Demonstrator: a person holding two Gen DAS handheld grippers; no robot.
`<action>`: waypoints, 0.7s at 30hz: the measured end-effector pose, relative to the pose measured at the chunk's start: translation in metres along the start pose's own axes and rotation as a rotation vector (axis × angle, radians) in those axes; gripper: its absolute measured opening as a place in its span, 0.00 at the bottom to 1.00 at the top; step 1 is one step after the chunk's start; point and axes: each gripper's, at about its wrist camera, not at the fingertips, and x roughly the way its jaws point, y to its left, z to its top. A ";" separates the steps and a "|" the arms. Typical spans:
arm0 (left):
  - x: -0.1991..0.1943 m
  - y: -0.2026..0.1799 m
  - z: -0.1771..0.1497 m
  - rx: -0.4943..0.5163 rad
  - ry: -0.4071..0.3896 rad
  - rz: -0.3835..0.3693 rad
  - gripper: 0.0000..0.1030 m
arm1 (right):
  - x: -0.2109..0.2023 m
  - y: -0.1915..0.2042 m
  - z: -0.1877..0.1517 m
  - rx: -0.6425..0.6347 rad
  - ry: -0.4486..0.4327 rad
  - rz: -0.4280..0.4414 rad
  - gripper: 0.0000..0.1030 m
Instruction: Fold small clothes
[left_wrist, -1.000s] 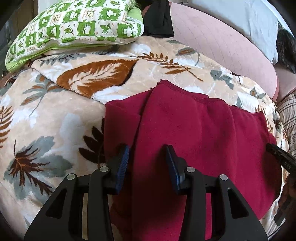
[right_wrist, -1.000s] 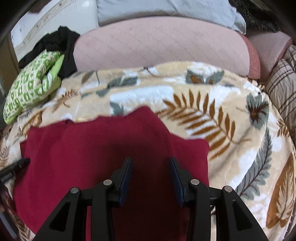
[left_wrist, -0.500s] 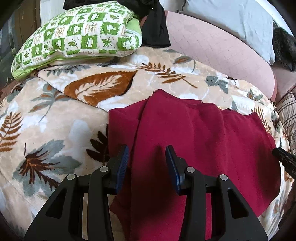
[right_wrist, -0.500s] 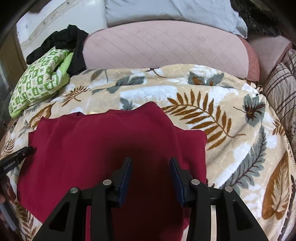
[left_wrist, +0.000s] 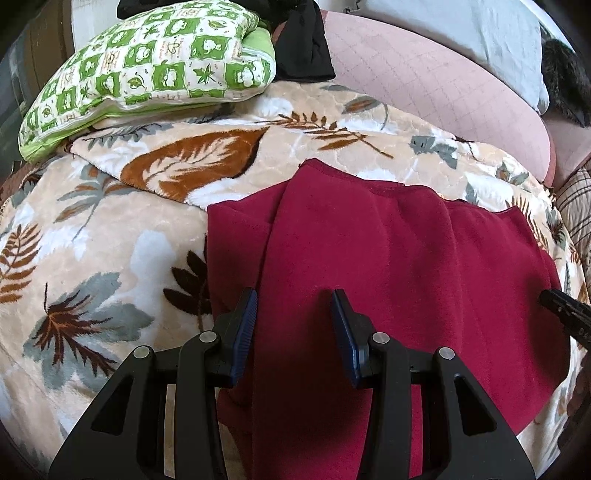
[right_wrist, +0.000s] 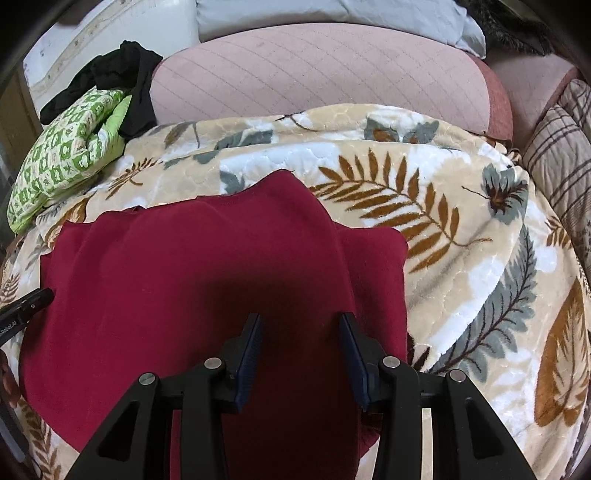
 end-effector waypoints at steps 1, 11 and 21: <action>0.000 0.000 0.000 -0.001 0.000 -0.001 0.39 | -0.003 0.000 0.000 0.003 -0.006 0.005 0.40; -0.007 -0.001 0.001 -0.007 -0.014 -0.008 0.39 | -0.023 -0.023 0.000 0.061 -0.036 0.007 0.56; -0.003 -0.001 0.000 0.000 -0.007 -0.003 0.39 | 0.003 -0.040 -0.002 0.145 0.000 -0.008 0.59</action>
